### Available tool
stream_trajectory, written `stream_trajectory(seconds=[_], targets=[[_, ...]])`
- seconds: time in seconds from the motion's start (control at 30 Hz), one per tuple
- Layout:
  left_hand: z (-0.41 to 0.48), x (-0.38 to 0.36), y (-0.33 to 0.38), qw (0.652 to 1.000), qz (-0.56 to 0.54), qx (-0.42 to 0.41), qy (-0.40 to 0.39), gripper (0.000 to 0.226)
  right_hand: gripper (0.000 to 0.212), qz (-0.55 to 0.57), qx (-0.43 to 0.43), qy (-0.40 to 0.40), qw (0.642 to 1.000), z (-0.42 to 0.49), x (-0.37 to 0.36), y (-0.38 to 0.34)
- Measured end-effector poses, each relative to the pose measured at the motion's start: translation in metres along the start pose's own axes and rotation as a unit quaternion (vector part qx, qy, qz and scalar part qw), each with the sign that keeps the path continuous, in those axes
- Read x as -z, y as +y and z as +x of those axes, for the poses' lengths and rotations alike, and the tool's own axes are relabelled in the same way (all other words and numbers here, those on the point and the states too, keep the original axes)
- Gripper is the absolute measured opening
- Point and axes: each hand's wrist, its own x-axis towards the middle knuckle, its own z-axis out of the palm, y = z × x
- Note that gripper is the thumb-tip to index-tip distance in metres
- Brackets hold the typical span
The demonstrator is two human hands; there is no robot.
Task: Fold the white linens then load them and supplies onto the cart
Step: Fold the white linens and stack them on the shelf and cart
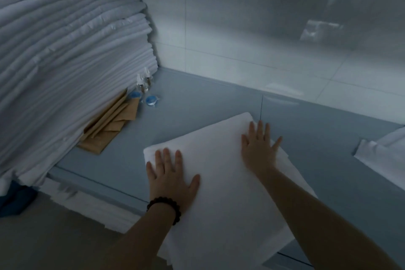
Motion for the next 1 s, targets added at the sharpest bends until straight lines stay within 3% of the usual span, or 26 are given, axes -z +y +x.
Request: stream_trajectory(seconds=[0.1,0.17,0.37,0.5,0.6,0.67,0.73,0.9,1.0], targets=[[0.001,-0.002,-0.001,1.0,0.0,-0.004,-0.01,0.089,0.056,0.024,0.164,0.02,0.986,-0.065,-0.01,-0.032],[0.002,-0.003,-0.001,1.0,-0.003,-0.002,-0.015,0.09,0.058,-0.008,0.187,-0.016,0.982,-0.088,-0.014,-0.027],[0.002,-0.004,-0.002,1.0,0.002,-0.005,-0.018,0.089,0.055,-0.034,0.027,-0.059,0.997,-0.083,0.001,0.078],[0.01,0.0,-0.003,0.999,0.013,-0.028,-0.024,0.088,0.059,-0.068,-0.057,-0.064,0.994,-0.091,0.014,0.089],[0.034,0.001,-0.001,0.998,0.025,-0.058,-0.026,0.089,0.063,-0.055,0.067,0.001,0.996,-0.123,0.011,0.04],[0.054,0.002,0.0,0.996,0.027,-0.08,-0.028,0.09,0.061,-0.014,0.199,-0.008,0.98,-0.151,-0.002,-0.003],[0.07,0.002,-0.002,0.994,0.027,-0.099,-0.025,0.091,0.06,-0.02,0.24,-0.046,0.969,-0.161,-0.012,-0.02],[0.097,0.0,-0.005,0.991,0.038,-0.13,-0.024,0.091,0.064,-0.072,0.091,-0.041,0.992,-0.119,0.0,0.05],[0.116,0.0,-0.002,0.987,0.04,-0.152,-0.024,0.09,0.065,-0.087,0.083,-0.082,0.989,-0.092,0.01,0.078]])
